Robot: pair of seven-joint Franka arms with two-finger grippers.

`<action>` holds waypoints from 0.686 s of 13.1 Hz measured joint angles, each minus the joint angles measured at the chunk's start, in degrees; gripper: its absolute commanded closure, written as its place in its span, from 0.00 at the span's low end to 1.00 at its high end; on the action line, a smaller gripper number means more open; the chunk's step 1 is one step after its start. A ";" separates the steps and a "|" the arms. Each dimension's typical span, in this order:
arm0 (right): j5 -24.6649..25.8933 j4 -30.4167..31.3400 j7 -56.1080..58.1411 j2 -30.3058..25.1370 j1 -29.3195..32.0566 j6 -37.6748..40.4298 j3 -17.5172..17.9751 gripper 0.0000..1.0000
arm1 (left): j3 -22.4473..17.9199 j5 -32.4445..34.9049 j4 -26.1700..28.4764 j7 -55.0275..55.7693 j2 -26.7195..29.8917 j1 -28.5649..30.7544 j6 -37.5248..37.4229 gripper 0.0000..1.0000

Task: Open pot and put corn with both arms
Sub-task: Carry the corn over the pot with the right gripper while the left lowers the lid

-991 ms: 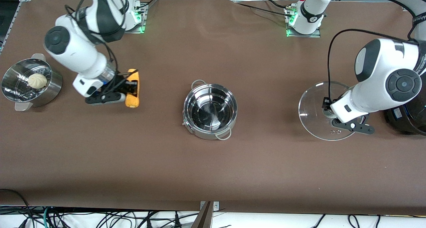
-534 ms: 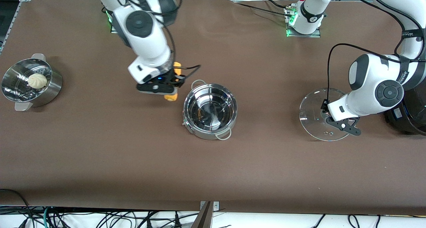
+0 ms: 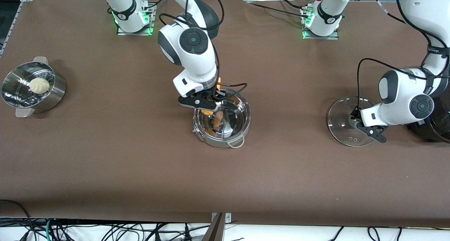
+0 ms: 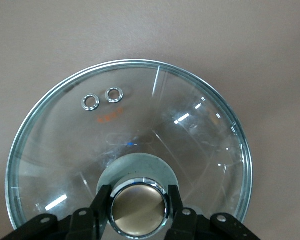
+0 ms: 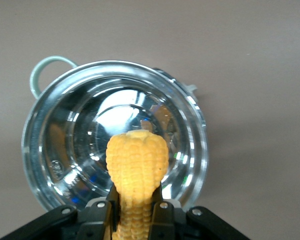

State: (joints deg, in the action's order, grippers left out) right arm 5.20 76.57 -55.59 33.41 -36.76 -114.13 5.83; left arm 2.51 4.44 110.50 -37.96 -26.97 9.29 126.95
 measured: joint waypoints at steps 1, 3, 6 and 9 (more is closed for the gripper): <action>0.32 -1.09 -0.03 0.95 -0.24 0.01 -0.09 0.90 | 0.03 -0.84 0.01 -2.26 -0.84 0.39 1.13 1.00; 1.77 -2.08 1.00 1.99 -0.27 -0.73 -0.22 0.90 | 0.08 -6.15 -0.06 -9.33 -2.03 2.22 2.54 1.00; 2.07 -2.21 4.25 3.58 -0.27 -5.13 -0.50 0.90 | 0.06 -15.21 -0.01 -19.42 -1.53 5.12 2.09 0.46; 2.25 -2.28 6.79 5.24 -0.28 -7.48 -0.52 0.90 | 0.33 -16.27 -0.11 -23.26 -2.49 5.49 2.76 0.00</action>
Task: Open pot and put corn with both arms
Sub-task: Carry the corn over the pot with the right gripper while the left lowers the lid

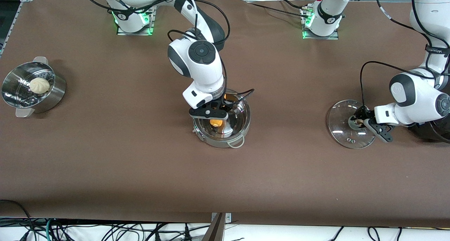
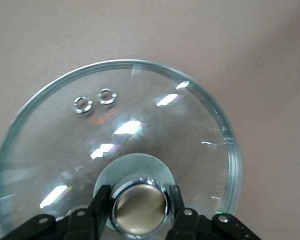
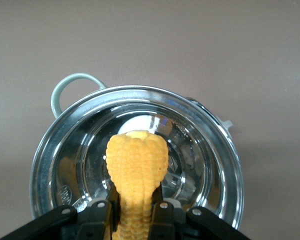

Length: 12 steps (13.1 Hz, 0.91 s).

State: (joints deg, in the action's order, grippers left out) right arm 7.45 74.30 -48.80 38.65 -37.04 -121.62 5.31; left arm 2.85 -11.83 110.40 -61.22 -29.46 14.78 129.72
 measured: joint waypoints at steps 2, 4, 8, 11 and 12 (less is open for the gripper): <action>0.00 -0.03 1.28 0.20 0.00 -0.20 -0.01 0.90 | 0.36 -0.01 -0.75 -1.65 -0.51 -0.06 0.14 0.00; 0.00 -0.04 1.64 1.06 -0.03 -1.88 -0.01 0.90 | 0.51 -0.01 -1.22 -2.06 -0.61 -0.15 0.37 0.00; 0.93 -0.06 1.84 4.27 -0.08 -5.63 -0.01 0.89 | 0.84 -0.17 -3.23 1.10 0.12 -0.44 -3.63 0.00; 1.93 -0.08 1.89 6.84 -0.08 -8.72 -0.16 0.83 | 1.11 -0.12 -4.85 8.85 2.50 -1.39 -9.08 0.00; 1.97 -0.08 1.90 7.31 -0.07 -9.13 -0.21 0.79 | 1.12 0.92 -5.15 11.91 3.74 -1.90 -10.37 0.00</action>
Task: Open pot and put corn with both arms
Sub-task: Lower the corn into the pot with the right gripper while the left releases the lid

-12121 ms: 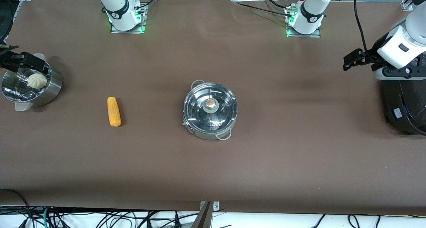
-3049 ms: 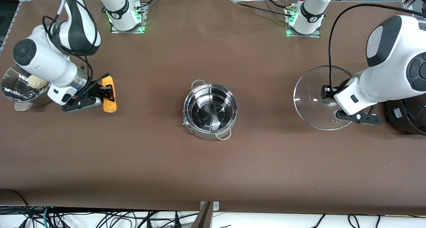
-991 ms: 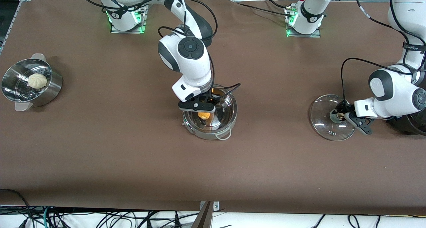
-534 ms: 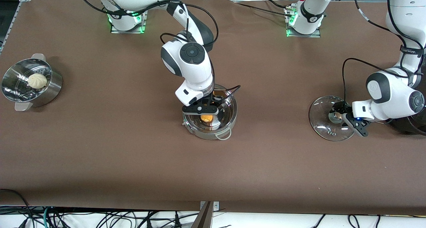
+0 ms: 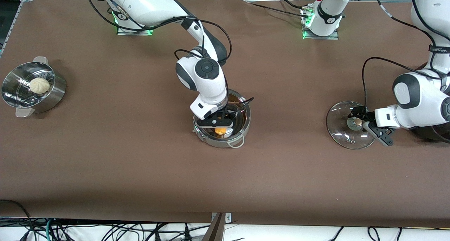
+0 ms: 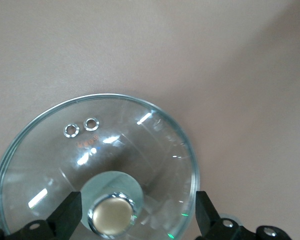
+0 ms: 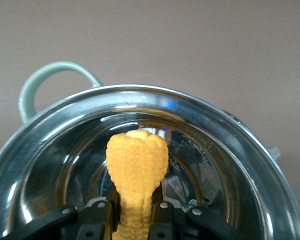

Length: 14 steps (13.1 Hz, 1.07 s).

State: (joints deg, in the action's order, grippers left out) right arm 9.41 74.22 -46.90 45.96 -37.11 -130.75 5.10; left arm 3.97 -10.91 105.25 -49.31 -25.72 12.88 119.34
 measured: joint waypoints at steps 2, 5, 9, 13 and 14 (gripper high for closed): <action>0.02 -0.08 0.01 0.15 0.00 -0.25 -0.04 0.52 | 0.18 5.98 -1.01 8.69 3.06 -1.89 -3.05 0.00; 0.02 -0.33 0.02 0.15 0.02 -0.25 -0.06 0.29 | 0.31 9.02 -3.93 19.16 6.68 -5.04 -9.48 0.00; 0.03 -0.36 0.02 0.15 0.05 -0.25 -0.17 0.17 | 1.61 9.15 -9.04 30.28 10.37 -5.36 -15.45 0.00; 0.04 -0.78 0.12 0.08 0.04 0.04 -0.17 0.06 | 3.47 9.19 -15.75 35.96 14.67 -5.60 -25.33 0.00; 0.05 -1.05 0.15 -0.22 0.03 1.09 -0.17 0.02 | 3.53 9.20 -18.15 37.57 15.34 -5.69 -29.38 0.00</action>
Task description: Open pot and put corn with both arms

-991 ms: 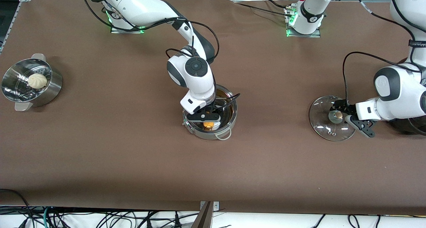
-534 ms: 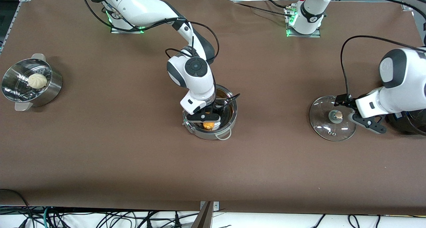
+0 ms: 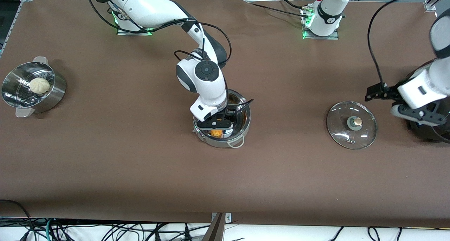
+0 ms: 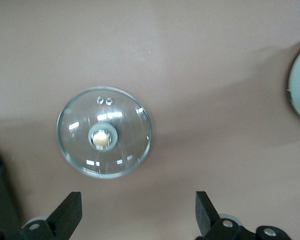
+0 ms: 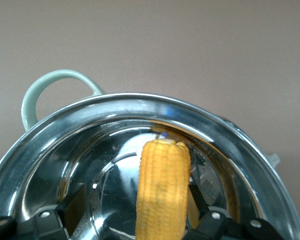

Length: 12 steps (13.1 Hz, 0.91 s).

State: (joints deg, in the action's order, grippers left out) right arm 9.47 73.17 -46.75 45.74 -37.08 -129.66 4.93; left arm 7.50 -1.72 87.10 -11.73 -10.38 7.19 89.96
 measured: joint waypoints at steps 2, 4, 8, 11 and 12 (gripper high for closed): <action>0.05 -0.73 0.05 -1.33 0.00 3.32 -0.05 0.01 | 0.01 0.02 -3.39 2.44 0.93 -0.06 -6.84 0.00; 0.15 -1.17 0.27 -3.88 0.02 7.75 -0.47 0.01 | -0.12 0.25 -4.26 4.69 2.22 -0.06 -8.72 0.00; 0.19 -1.28 4.76 -9.35 0.11 16.24 -2.06 0.01 | -3.98 1.11 -1.31 5.59 5.71 -2.79 -4.27 0.00; 0.18 -1.28 7.37 -11.93 0.23 20.43 -4.73 0.01 | -8.92 1.13 4.68 5.73 8.43 -6.22 1.30 0.00; 0.18 -1.27 8.54 -12.45 0.27 21.67 -5.87 0.01 | -10.18 1.13 5.38 5.71 8.59 -6.89 1.95 0.00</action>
State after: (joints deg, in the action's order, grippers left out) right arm 9.65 71.90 -38.22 33.28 -36.81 -107.99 -0.94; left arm -2.68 -0.59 92.48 -6.03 -1.79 0.30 91.91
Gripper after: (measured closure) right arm 0.013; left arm 0.000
